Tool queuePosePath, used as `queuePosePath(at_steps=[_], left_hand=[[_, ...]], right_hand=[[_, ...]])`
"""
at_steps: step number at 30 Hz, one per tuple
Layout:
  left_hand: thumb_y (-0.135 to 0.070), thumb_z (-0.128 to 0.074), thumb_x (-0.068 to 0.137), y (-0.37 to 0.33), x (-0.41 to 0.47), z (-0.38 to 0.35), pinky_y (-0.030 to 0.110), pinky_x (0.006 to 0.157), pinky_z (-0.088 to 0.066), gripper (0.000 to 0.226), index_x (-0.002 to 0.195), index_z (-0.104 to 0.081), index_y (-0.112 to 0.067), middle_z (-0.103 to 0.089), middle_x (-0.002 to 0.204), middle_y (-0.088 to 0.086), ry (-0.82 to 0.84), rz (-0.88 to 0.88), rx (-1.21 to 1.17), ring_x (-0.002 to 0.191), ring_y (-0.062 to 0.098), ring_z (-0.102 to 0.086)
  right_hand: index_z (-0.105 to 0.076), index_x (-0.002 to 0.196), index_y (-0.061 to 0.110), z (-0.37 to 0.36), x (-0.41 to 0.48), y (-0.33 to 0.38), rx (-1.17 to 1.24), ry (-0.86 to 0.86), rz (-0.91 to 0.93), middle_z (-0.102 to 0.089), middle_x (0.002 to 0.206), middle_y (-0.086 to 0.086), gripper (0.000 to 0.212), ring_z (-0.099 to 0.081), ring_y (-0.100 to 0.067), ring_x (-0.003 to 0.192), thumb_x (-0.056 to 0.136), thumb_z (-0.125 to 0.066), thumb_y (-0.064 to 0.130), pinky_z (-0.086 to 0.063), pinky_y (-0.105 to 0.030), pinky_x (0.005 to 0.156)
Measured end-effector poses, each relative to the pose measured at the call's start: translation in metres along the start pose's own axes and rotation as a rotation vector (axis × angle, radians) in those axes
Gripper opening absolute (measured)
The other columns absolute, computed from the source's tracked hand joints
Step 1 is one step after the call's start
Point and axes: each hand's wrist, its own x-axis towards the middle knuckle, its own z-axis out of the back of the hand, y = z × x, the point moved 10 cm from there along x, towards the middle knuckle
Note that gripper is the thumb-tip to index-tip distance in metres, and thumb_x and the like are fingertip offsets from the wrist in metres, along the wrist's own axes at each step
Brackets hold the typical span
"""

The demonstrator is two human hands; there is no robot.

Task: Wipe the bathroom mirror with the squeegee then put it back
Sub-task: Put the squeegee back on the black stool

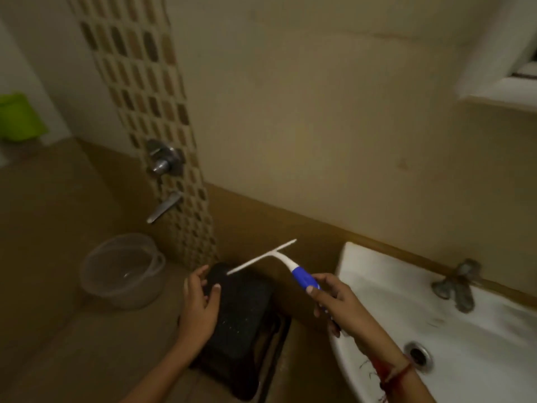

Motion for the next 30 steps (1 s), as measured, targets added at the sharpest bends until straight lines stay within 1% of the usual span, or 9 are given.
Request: queuePosePath(at_steps=[6,10,13,16,18,20,25,27,30], left_hand=[[0.001,-0.057,0.086,0.084,-0.019,0.018,0.034,0.087,-0.043,0.04,0.123,-0.045,-0.006,-0.045,0.119,0.014,-0.017,0.195,0.11,0.099,0.022,-0.051],[-0.002,-0.057,0.087,0.132,-0.022,0.009,0.039,0.097,-0.043,0.041,0.126,-0.044,-0.005,-0.045,0.121,0.013,0.042,0.278,0.151,0.107,0.024,-0.049],[-0.003,-0.058,0.086,0.169,-0.025,-0.003,0.041,0.097,-0.043,0.041,0.125,-0.045,-0.003,-0.048,0.121,0.018,0.106,0.306,0.227,0.109,0.029,-0.05],[-0.006,-0.056,0.087,0.205,-0.029,-0.013,0.034,0.095,-0.042,0.042,0.127,-0.043,-0.006,-0.047,0.125,0.016,0.193,0.329,0.296,0.111,0.027,-0.049],[-0.006,-0.056,0.087,0.223,-0.032,-0.015,0.029,0.088,-0.042,0.042,0.127,-0.043,-0.008,-0.046,0.127,0.014,0.228,0.322,0.328,0.108,0.025,-0.051],[-0.006,-0.056,0.086,0.237,-0.037,-0.017,0.025,0.086,-0.04,0.042,0.126,-0.044,-0.009,-0.046,0.127,0.013,0.256,0.292,0.36,0.106,0.025,-0.052],[0.0,-0.055,0.083,0.265,-0.054,-0.018,0.02,0.097,-0.031,0.046,0.127,-0.043,-0.006,-0.046,0.126,0.013,0.286,0.275,0.36,0.114,0.024,-0.047],[0.001,-0.056,0.082,0.273,-0.061,-0.017,0.026,0.1,-0.033,0.046,0.127,-0.044,-0.005,-0.047,0.124,0.013,0.287,0.276,0.369,0.114,0.025,-0.046],[-0.003,-0.055,0.085,0.287,-0.075,-0.013,0.033,0.101,-0.038,0.046,0.128,-0.042,-0.003,-0.046,0.124,0.015,0.291,0.314,0.386,0.114,0.026,-0.047]], right_hand=[[-0.055,0.104,0.019,-0.081,0.05,-0.069,0.003,0.14,-0.269,-0.055,0.064,-0.005,0.013,-0.04,-0.011,0.038,0.095,-0.05,0.026,-0.03,-0.018,0.033],[-0.056,0.095,0.016,-0.123,0.084,-0.128,0.076,0.108,-0.478,-0.054,0.063,-0.004,0.017,-0.042,-0.008,0.035,0.097,-0.046,0.029,-0.031,-0.016,0.032],[-0.054,0.082,0.009,-0.154,0.11,-0.173,0.154,0.052,-0.641,-0.053,0.056,-0.006,0.029,-0.045,-0.008,0.029,0.098,-0.042,0.029,-0.033,-0.015,0.029],[-0.052,0.073,0.007,-0.182,0.138,-0.213,0.253,-0.007,-0.76,-0.049,0.046,-0.003,0.034,-0.039,-0.007,0.023,0.098,-0.041,0.027,-0.029,-0.012,0.028],[-0.05,0.071,0.01,-0.199,0.159,-0.226,0.321,-0.028,-0.774,-0.045,0.054,-0.003,0.032,-0.037,-0.005,0.024,0.098,-0.039,0.025,-0.027,-0.01,0.03],[-0.048,0.069,0.012,-0.213,0.182,-0.234,0.393,-0.054,-0.759,-0.044,0.05,0.0,0.032,-0.036,-0.004,0.023,0.097,-0.037,0.023,-0.026,-0.009,0.03],[-0.05,0.071,0.013,-0.246,0.232,-0.24,0.55,0.003,-0.668,-0.052,0.044,0.003,0.026,-0.043,-0.005,0.03,0.093,-0.036,0.019,-0.033,-0.013,0.033],[-0.055,0.08,0.014,-0.253,0.242,-0.248,0.558,0.031,-0.645,-0.062,0.055,0.004,0.023,-0.051,-0.006,0.045,0.094,-0.038,0.022,-0.042,-0.02,0.044],[-0.056,0.109,0.015,-0.26,0.25,-0.269,0.498,0.095,-0.621,-0.066,0.088,0.002,0.021,-0.054,-0.01,0.068,0.094,-0.041,0.022,-0.042,-0.025,0.059]])
